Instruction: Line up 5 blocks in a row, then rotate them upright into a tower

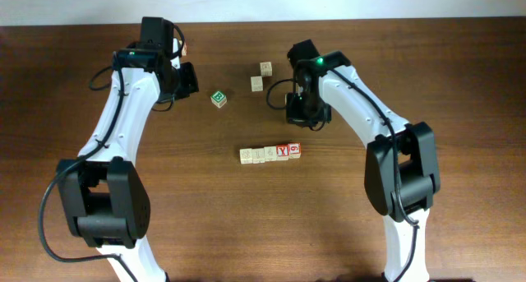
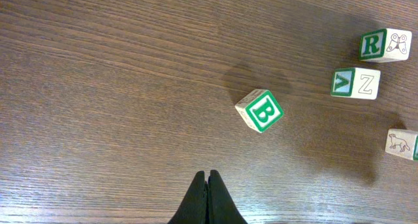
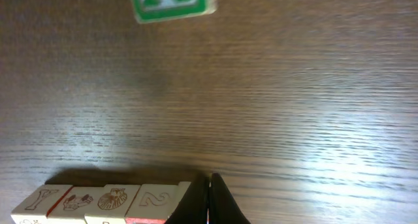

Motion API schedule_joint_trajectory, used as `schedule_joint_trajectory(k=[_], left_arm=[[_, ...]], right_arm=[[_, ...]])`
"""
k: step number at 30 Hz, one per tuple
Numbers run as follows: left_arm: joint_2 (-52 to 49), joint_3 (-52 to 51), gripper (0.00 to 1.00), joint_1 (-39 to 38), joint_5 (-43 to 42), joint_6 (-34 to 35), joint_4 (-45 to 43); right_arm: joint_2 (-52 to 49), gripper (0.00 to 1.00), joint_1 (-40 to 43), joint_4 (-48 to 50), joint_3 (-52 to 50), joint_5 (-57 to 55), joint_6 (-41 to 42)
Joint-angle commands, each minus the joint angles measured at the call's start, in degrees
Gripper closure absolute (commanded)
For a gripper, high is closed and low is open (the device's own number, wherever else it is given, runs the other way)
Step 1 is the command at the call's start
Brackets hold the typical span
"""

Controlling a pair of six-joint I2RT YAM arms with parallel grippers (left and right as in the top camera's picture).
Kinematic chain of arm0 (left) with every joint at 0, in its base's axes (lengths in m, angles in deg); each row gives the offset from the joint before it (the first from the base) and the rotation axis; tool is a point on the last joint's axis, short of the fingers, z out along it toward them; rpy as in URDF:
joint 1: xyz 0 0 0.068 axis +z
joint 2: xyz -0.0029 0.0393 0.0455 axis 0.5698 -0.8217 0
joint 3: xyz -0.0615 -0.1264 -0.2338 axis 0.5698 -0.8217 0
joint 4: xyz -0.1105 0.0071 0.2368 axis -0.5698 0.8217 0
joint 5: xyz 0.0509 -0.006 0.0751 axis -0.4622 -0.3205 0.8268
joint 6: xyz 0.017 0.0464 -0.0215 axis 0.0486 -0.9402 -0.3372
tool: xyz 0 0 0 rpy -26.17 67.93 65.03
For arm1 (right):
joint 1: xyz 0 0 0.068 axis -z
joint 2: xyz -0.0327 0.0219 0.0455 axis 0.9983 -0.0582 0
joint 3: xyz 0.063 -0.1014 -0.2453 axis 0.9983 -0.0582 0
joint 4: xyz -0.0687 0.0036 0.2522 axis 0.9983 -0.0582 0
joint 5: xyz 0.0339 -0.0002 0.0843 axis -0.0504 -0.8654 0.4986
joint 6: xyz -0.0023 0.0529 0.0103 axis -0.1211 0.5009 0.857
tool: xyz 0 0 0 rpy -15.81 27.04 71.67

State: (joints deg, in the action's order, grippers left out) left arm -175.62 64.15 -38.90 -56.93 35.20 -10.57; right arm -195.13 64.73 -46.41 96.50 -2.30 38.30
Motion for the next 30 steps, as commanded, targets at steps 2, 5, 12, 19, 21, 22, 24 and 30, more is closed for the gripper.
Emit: schedule_joint_trajectory(k=[2, 5, 12, 19, 21, 22, 24, 30], left_arm=[[-0.31, 1.07, 1.00, 0.20, 1.62, 0.55, -0.13], [-0.31, 1.07, 1.00, 0.20, 2.10, 0.55, -0.13], [-0.31, 1.07, 1.00, 0.20, 2.12, 0.55, -0.17], [-0.31, 1.07, 1.00, 0.20, 2.14, 0.55, -0.31], [-0.31, 1.07, 1.00, 0.20, 2.14, 0.55, -0.33], [-0.31, 1.07, 1.00, 0.20, 2.14, 0.52, -0.31], [-0.31, 1.07, 1.00, 0.20, 2.14, 0.55, -0.33], [-0.31, 1.07, 1.00, 0.17, 2.14, 0.52, -0.31]], right_arm=[[-0.31, 0.95, -2.10, 2.19, -3.13, 0.55, -0.61], [-0.31, 0.95, -2.60, 2.91, -3.76, 0.50, -0.59], [-0.31, 0.96, -3.19, 3.17, -5.49, 0.50, -0.37], [-0.31, 0.96, -3.56, 3.50, -6.95, 0.55, -0.35], [-0.31, 0.95, -3.56, 3.50, -6.95, 0.57, -0.35], [-0.31, 0.95, -3.56, 3.52, -6.95, 0.57, -0.35], [-0.31, 0.96, -3.56, 3.54, -6.95, 0.74, -0.31], [-0.31, 0.96, -3.50, 3.45, -6.80, 0.98, -0.15]])
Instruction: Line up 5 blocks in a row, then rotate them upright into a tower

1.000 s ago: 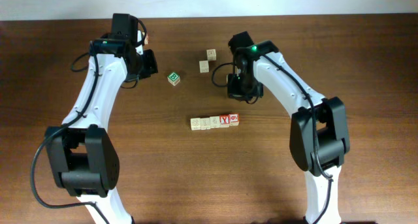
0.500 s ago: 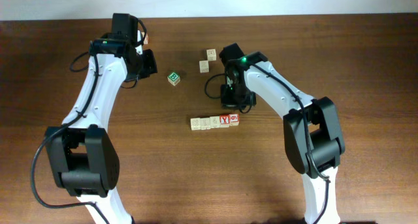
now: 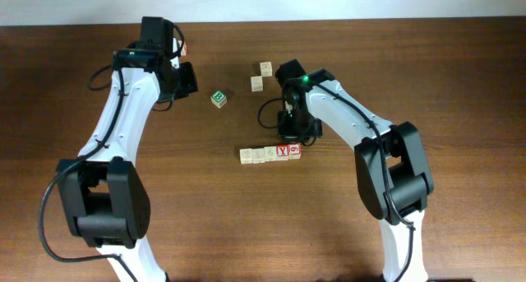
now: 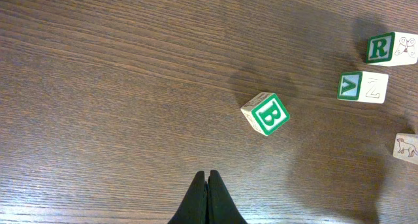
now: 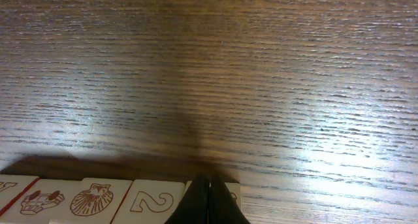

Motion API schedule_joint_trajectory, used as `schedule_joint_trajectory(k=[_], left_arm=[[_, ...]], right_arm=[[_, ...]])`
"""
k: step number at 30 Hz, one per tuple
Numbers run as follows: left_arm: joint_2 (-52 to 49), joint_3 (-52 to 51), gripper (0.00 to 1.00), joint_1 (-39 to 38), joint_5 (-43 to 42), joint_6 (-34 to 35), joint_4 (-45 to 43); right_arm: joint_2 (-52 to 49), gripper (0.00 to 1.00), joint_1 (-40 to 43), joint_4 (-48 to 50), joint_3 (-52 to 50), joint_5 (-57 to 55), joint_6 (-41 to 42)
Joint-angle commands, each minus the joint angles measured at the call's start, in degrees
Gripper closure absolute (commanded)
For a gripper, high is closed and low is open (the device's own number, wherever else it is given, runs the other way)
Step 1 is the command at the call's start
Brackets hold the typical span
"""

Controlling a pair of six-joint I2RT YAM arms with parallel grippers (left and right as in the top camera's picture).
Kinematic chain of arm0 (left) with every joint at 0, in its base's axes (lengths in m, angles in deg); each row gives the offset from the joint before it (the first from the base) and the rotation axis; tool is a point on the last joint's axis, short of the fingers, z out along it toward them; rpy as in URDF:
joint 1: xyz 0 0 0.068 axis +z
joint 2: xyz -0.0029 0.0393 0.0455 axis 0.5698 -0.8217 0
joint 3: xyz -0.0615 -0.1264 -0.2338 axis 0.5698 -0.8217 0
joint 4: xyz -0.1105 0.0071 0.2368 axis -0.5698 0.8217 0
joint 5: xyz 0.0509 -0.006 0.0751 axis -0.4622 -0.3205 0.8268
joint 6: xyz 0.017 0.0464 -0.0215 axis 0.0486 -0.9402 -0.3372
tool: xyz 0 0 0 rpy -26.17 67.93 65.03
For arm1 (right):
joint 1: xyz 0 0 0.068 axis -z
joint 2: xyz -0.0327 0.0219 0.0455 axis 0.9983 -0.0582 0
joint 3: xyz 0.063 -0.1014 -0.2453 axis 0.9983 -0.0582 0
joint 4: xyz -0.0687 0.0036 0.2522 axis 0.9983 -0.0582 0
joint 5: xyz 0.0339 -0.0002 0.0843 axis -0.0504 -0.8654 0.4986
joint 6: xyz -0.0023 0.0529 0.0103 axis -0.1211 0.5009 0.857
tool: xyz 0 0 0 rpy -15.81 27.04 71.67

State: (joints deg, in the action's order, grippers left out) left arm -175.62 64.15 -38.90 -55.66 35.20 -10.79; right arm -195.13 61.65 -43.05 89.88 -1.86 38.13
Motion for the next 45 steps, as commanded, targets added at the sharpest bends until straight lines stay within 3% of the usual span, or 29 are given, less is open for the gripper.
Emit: schedule_joint_trajectory(k=[1, 8, 14, 17, 21, 28, 32, 45], left_arm=[[-0.31, 1.07, 1.00, 0.17, 0.85, 0.52, -0.07], [-0.31, 1.07, 1.00, 0.20, 0.83, 0.52, 0.90], [-0.31, 1.07, 1.00, 0.17, 0.66, 0.52, 3.10], [-0.31, 1.07, 1.00, 0.17, 0.37, 0.52, 4.92], [-0.31, 1.07, 1.00, 0.17, 0.37, 0.52, 5.97], [-0.31, 1.07, 1.00, 0.20, 0.46, 0.48, 5.95], [-0.31, 1.07, 1.00, 0.17, 1.55, -0.15, 6.05], [-0.31, 1.07, 1.00, 0.20, 1.92, -0.35, 5.95]], right_arm=[[-0.31, 0.96, -0.28, -0.33, 0.37, 0.55, 0.02], [0.15, 0.96, 3.48, -12.11, 16.28, 0.76, -1.20], [0.24, 0.96, 7.78, -24.72, 32.41, 2.58, -9.97], [0.24, 0.96, 10.03, -29.79, 35.23, 4.17, -10.99], [0.11, 0.96, 10.38, -28.68, 29.29, 4.70, -11.17], [0.13, 0.96, 7.37, -17.16, 9.79, 5.68, -7.65], [0.13, 0.96, 6.91, -12.79, 3.54, 6.99, -7.76], [0.13, 0.95, 4.07, -11.91, 0.87, 8.09, -7.85]])
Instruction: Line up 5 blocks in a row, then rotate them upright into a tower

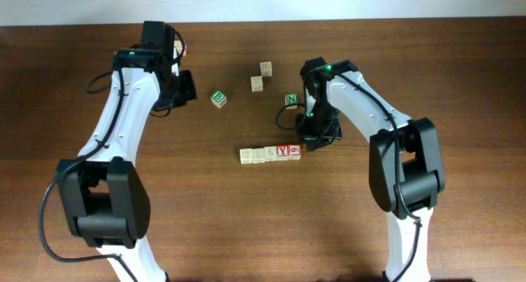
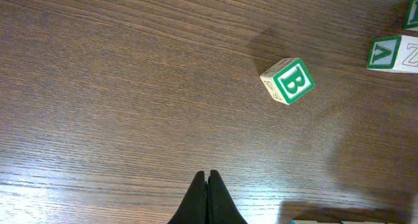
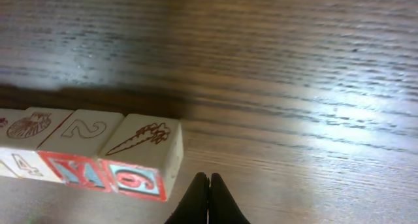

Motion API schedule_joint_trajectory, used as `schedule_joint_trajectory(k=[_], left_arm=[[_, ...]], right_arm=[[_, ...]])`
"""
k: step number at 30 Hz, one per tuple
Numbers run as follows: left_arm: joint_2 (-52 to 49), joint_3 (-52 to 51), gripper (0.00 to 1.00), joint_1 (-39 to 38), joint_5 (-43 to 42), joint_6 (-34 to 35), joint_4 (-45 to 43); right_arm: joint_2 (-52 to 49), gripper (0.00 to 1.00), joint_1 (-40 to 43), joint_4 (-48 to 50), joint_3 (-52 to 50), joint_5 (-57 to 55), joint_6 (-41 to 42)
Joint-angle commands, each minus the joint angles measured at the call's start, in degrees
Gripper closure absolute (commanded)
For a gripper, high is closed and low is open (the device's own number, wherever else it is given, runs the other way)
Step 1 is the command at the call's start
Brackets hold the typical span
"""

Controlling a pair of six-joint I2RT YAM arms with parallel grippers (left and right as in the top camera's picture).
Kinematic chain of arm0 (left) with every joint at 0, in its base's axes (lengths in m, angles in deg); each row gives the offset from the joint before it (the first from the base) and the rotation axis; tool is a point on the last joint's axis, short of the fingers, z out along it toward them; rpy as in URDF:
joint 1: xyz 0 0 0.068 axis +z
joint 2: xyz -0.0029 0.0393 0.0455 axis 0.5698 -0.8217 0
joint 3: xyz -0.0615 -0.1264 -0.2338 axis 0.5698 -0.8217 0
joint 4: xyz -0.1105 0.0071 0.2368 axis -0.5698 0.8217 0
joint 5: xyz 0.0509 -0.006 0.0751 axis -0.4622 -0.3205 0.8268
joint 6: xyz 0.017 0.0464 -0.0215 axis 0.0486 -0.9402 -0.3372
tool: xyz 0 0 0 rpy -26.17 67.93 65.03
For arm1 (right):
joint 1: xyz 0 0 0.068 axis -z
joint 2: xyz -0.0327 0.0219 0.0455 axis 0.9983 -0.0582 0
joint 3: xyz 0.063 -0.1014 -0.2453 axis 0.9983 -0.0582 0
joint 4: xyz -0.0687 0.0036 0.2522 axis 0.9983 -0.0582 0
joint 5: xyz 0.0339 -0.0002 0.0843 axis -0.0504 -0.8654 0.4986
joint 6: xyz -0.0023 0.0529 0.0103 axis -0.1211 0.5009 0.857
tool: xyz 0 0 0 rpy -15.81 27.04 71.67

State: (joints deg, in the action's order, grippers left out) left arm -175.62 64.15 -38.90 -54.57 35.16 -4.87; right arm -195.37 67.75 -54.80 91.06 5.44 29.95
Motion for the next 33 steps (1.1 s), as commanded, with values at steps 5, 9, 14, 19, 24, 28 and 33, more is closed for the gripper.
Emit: schedule_joint_trajectory(k=[5, 9, 14, 19, 24, 28, 33], left_arm=[[-0.31, 1.07, 1.00, 0.20, 0.83, -0.31, 0.02], [-0.31, 1.07, 1.00, 0.17, 0.83, -0.33, 0.02], [-0.28, 1.11, 1.00, 0.20, 0.79, -2.51, 0.35], [-0.07, 4.52, 1.00, 0.20, -3.61, -4.42, 6.29], [-0.02, 3.85, 1.00, 0.20, -15.58, -12.72, 12.87], [-0.09, -1.64, 1.00, 0.92, -21.05, -18.47, 12.72], [-0.13, -10.38, 1.00, 2.21, -28.92, -20.74, 6.56]], right_arm=[[0.37, 0.96, -2.49, -0.07, -0.31, 1.09, 0.50], [0.37, 0.96, -2.49, 0.20, -0.31, 2.08, 0.50], [1.60, 0.95, -0.42, -0.72, 3.19, 3.48, -0.42], [6.25, 0.96, 4.79, -5.33, 9.40, 6.86, -6.16], [9.68, 0.96, 9.70, -7.82, 9.49, 12.61, -16.48], [9.57, 0.96, 10.03, -3.80, 2.84, 18.84, -19.67], [9.57, 0.95, 10.01, 2.23, -4.26, 20.46, -18.91]])
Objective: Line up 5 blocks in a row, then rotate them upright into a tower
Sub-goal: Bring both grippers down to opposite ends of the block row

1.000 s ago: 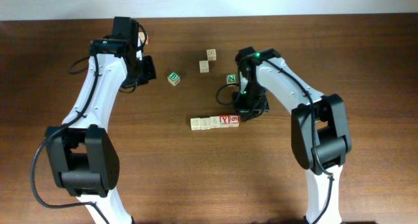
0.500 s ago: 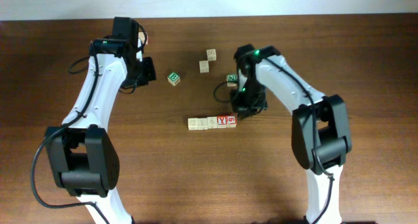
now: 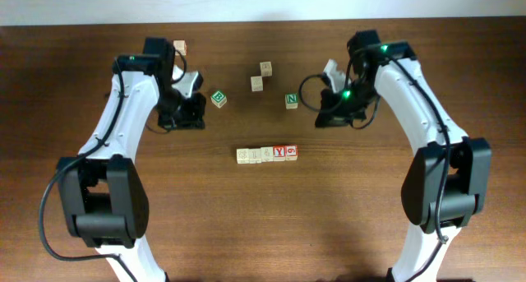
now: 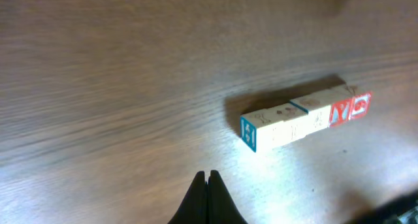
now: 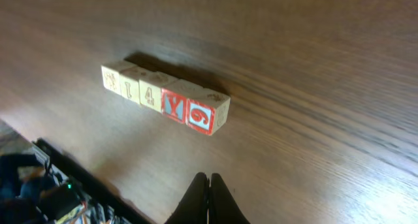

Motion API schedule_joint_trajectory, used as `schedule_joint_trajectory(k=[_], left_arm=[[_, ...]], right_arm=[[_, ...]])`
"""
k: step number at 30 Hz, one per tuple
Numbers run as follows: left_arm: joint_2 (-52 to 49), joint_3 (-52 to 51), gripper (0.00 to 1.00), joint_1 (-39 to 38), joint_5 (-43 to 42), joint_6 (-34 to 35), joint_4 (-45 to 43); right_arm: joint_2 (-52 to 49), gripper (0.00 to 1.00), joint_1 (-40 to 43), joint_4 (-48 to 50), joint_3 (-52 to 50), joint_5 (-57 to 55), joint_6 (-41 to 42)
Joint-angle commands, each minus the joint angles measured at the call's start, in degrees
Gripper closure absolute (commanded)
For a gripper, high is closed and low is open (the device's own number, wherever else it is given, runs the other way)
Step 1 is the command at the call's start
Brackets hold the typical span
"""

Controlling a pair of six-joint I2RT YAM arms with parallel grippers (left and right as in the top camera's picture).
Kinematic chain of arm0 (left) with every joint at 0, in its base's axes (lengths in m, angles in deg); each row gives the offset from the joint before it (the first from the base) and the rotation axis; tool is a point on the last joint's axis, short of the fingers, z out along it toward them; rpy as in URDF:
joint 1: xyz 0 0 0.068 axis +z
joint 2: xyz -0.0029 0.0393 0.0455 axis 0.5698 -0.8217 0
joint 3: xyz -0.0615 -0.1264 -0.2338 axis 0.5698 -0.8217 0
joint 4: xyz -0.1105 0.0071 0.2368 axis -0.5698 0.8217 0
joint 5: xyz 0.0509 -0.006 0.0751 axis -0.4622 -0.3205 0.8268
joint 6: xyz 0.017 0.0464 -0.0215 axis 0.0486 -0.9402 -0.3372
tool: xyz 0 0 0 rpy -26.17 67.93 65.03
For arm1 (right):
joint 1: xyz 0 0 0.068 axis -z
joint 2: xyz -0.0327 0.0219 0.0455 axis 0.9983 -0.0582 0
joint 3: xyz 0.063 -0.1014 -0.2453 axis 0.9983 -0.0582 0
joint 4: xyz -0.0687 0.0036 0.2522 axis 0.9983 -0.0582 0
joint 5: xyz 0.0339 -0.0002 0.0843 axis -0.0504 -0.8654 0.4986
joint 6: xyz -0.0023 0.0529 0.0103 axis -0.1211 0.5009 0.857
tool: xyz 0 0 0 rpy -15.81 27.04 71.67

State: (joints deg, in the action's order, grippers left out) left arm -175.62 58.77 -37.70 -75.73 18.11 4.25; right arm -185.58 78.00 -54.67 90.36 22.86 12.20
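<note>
A row of wooden blocks (image 3: 267,154) lies left to right at mid-table, its right end showing a red Y and 9. The left wrist view has the row (image 4: 304,113) ahead to the right, with a blue-faced end block nearest. The right wrist view has it (image 5: 166,105) ahead to the left. My left gripper (image 3: 191,111) is shut on nothing, up and left of the row; its tips (image 4: 209,178) are pressed together. My right gripper (image 3: 331,111) is shut and empty too, up and right of the row; its tips (image 5: 209,179) touch each other.
A green B block (image 3: 218,99) sits beside the left gripper. A green N block (image 3: 291,100) lies left of the right gripper. Two plain blocks (image 3: 261,76) sit further back, and another block (image 3: 179,48) lies near the far left edge.
My right gripper was low at the row's right end by the 9 block; it now sits further back and to the right, apart from the row. The left gripper has shifted nearer and now faces the row.
First my right gripper was shut behind the row near a green block. Then it stood low just behind the block marked 2, then at the right end by the 9. Now it is clear of the row. The left gripper stayed shut near the B block throughout.
</note>
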Motion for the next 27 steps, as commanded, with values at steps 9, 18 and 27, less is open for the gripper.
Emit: schedule_joint_trajectory(k=[9, 18, 27], left_arm=[[-0.13, -18.25, 1.00, 0.46, -9.75, -3.13, -14.19], [-0.13, -22.38, 1.00, 0.44, -15.28, -3.37, -19.69], [-0.20, -22.38, 1.00, -3.43, -16.17, -7.06, -21.90]], right_arm=[[-0.22, 0.95, -0.37, 17.05, -18.91, 6.88, 5.01], [-0.22, 0.96, -0.31, 23.47, -24.35, 7.34, 7.78], [-0.22, 0.95, -0.31, 23.45, -24.35, 7.39, 7.78]])
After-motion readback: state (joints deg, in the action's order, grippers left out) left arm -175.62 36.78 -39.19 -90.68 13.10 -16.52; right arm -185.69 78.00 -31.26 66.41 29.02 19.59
